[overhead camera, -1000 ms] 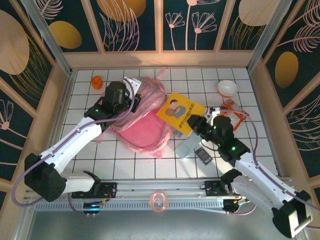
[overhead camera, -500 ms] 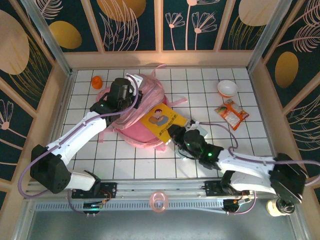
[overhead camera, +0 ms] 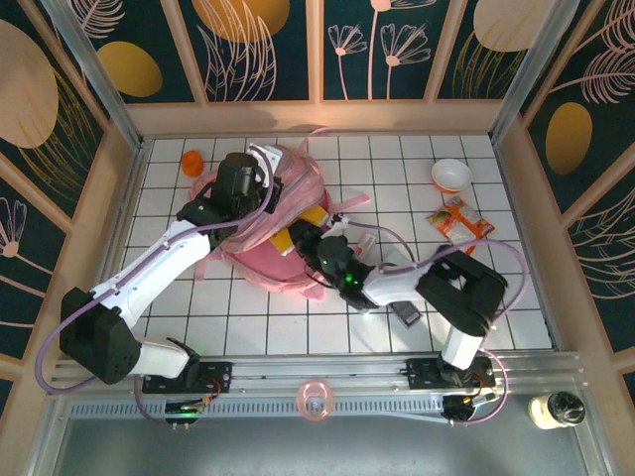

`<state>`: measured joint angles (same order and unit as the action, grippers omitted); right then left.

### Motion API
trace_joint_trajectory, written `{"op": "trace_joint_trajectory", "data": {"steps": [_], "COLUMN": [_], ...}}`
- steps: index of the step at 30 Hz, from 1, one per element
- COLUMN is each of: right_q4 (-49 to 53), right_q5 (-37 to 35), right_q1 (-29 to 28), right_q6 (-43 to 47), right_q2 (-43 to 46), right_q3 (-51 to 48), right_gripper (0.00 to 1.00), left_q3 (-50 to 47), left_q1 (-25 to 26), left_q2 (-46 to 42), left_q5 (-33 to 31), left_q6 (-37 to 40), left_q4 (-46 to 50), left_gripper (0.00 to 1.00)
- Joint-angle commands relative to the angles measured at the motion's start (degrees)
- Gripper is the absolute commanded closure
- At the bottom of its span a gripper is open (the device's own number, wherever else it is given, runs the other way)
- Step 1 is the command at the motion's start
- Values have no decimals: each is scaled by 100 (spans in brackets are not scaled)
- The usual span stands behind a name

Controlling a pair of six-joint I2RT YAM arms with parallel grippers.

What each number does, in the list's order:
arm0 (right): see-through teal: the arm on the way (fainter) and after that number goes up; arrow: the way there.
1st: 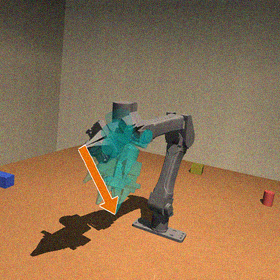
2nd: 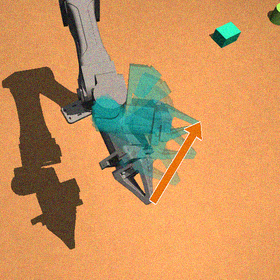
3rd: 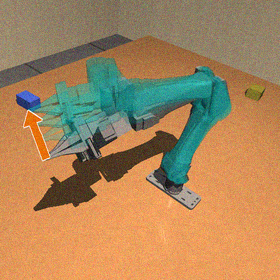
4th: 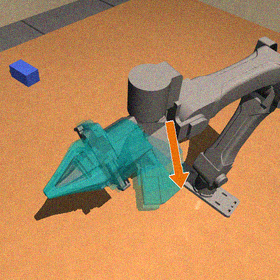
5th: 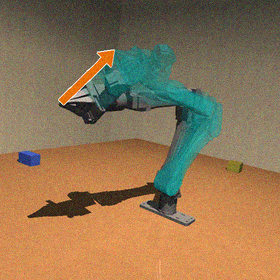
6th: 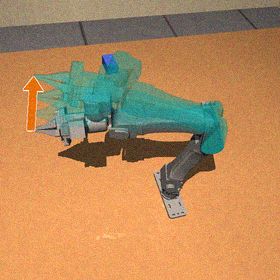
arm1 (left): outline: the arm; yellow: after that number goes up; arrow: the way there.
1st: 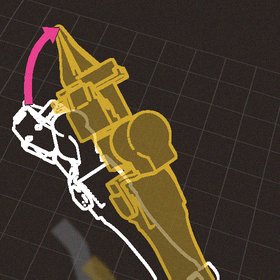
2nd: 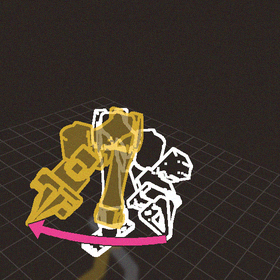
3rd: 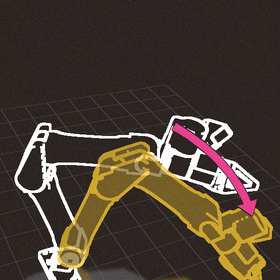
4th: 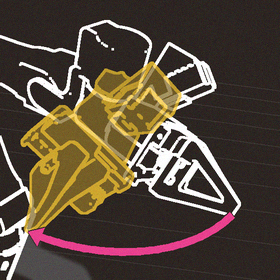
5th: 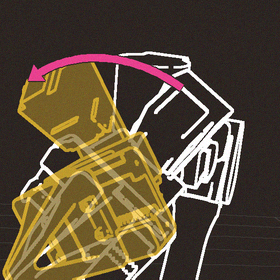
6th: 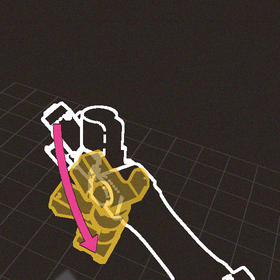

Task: Pack the student bag

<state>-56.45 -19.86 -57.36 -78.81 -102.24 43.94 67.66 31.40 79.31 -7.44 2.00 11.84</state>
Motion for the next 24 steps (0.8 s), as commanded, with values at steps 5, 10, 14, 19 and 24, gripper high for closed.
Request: {"op": "trace_joint_trajectory", "data": {"steps": [5, 10, 14, 19, 24], "right_q4": [-780, -442, 257, 1035, 1501], "right_q5": [-160, -185, -119, 60, 378], "right_q1": [258, 374, 419, 410, 411], "right_q6": [-380, -489, -787, -1049, -1203], "right_q2": [-1322, -1837, -2148, -2214, -1968], "right_q3": [1337, 1945, 2309, 2391, 2204], "right_gripper": [100, 100, 100, 86, 48], "left_q3": [458, 458, 442, 329, 257], "left_q1": [-20, -20, -20, -20, -40], "left_q2": [-362, -476, -504, -556, -533], "left_q5": [237, 337, 310, 243, 204], "left_q6": [-135, -217, -248, -310, -352], "left_q4": [-533, -524, -507, -587, -647], "left_gripper": [100, 100, 100, 100, 100]}}
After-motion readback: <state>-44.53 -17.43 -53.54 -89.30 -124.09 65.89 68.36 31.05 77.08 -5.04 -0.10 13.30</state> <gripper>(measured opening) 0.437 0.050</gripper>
